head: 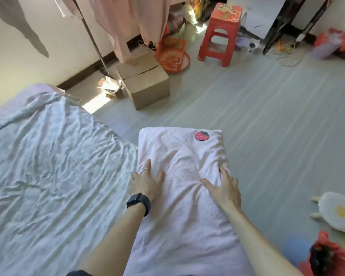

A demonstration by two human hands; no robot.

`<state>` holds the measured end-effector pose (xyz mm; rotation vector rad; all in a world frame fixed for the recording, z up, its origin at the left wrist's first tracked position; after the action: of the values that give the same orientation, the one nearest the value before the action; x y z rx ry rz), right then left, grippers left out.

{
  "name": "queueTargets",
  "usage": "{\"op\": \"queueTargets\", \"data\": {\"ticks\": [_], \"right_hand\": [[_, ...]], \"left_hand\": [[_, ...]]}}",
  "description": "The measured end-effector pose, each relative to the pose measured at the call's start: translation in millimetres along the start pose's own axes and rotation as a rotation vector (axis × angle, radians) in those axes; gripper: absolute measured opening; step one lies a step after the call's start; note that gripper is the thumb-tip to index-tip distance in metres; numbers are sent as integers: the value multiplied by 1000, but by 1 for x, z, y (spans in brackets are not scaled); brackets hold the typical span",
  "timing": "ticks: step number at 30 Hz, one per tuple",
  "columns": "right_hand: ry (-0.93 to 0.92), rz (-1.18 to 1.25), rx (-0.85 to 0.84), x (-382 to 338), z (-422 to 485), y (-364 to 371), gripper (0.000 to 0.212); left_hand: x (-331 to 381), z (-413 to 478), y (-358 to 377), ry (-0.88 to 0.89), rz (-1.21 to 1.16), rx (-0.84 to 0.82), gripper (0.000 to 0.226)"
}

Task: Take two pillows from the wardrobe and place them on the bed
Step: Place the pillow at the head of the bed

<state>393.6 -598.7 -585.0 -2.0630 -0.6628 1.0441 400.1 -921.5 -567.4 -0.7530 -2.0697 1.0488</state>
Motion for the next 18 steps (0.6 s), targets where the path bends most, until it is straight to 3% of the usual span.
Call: {"op": "queueTargets", "data": {"ticks": [8, 18], "right_hand": [[-216, -213, -246, -81, 202, -20, 85], [-438, -275, -410, -215, 301, -29, 81]], "left_hand": [[84, 63, 45, -393, -241, -37, 76], [134, 107, -6, -606, -414, 77, 78]]}}
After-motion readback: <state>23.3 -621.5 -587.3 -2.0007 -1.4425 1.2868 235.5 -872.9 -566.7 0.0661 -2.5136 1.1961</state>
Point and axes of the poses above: each hand's wrist, its own z-axis towards the middle knuckle, its own y-axis out of the palm, x = y × z, the point moved 10 cm from there along z, towards the middle knuckle, and after that the axes turned 6 degrees about x, right-handed, at the moved point
